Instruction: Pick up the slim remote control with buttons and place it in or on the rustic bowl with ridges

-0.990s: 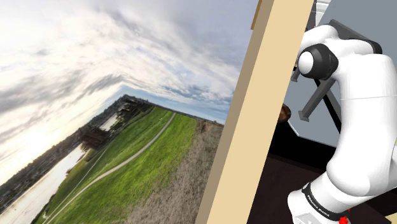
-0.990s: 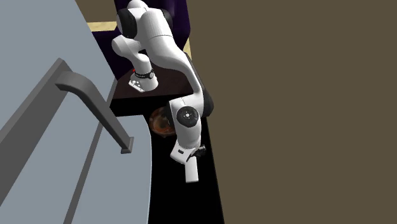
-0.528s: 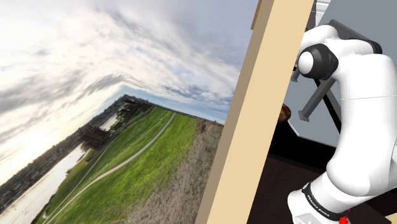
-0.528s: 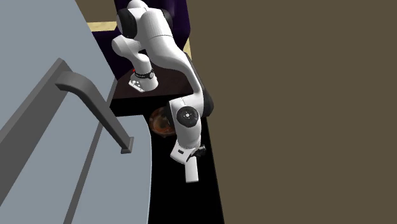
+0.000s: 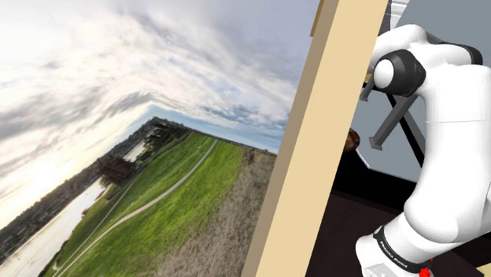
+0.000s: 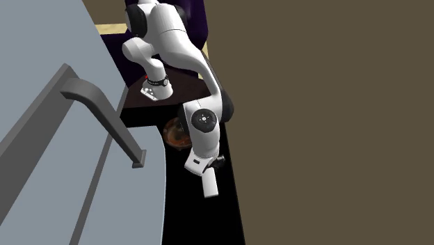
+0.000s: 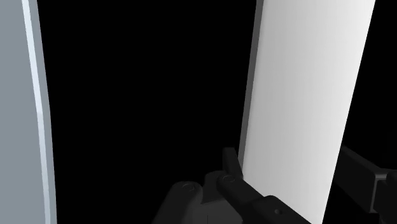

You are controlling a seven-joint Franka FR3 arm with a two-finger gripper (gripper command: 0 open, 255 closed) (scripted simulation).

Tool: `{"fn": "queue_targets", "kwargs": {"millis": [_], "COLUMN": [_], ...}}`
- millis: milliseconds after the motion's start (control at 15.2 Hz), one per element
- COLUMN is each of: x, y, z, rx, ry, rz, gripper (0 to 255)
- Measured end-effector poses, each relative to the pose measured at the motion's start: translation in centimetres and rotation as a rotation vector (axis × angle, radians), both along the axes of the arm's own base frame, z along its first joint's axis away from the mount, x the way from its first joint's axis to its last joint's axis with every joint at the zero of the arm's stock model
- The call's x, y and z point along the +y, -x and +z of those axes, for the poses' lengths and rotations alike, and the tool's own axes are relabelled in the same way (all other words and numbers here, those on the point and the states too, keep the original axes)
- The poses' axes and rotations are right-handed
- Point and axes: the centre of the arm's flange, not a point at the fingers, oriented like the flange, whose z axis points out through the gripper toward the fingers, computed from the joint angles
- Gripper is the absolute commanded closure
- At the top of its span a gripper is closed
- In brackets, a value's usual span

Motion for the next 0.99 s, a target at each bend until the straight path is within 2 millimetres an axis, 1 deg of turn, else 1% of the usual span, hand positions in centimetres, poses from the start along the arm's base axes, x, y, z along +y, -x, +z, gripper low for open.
{"fn": "queue_targets", "kwargs": {"millis": [990], "x": [-0.1], "y": [-0.1], "z": [7.9], "rx": [0.0], "ry": [0.0], "rz": [0.0], "gripper": [255]}}
